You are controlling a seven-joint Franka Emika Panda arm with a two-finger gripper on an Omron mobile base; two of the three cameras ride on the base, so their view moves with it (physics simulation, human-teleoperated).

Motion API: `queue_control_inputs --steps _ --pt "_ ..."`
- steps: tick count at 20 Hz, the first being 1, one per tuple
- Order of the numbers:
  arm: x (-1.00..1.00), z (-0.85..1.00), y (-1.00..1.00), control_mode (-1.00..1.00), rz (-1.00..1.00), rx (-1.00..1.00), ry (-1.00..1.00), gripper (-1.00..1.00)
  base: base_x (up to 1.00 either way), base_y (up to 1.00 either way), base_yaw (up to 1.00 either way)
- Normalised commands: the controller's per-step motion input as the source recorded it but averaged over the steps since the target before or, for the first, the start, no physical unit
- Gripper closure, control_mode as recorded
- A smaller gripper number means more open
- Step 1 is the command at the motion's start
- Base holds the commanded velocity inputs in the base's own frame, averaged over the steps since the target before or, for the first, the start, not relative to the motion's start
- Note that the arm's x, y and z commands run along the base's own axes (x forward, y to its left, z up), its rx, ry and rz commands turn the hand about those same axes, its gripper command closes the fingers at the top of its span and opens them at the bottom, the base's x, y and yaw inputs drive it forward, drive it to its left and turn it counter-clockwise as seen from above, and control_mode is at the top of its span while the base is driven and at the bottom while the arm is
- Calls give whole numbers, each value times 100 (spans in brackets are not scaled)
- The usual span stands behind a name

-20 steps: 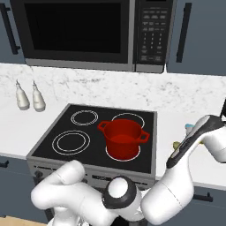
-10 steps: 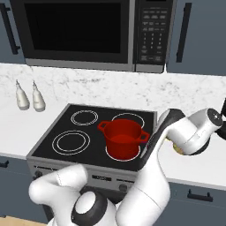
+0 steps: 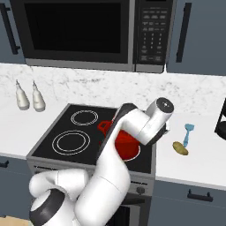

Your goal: Put the potato and lemon in the pot. Retrieve the spatula and lightly stir the vegetables in the pot.

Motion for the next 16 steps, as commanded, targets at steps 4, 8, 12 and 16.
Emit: queue_control_inputs --steps 4,8,12,16 --pt "4 4 94 -100 3 -4 11 100 0 0 0" --pt "16 -4 87 -100 0 -6 17 100 0 0 0" --pt "33 0 54 -100 -1 -12 17 100 0 0 0" --pt "25 -9 17 -100 0 -7 11 100 0 0 0"
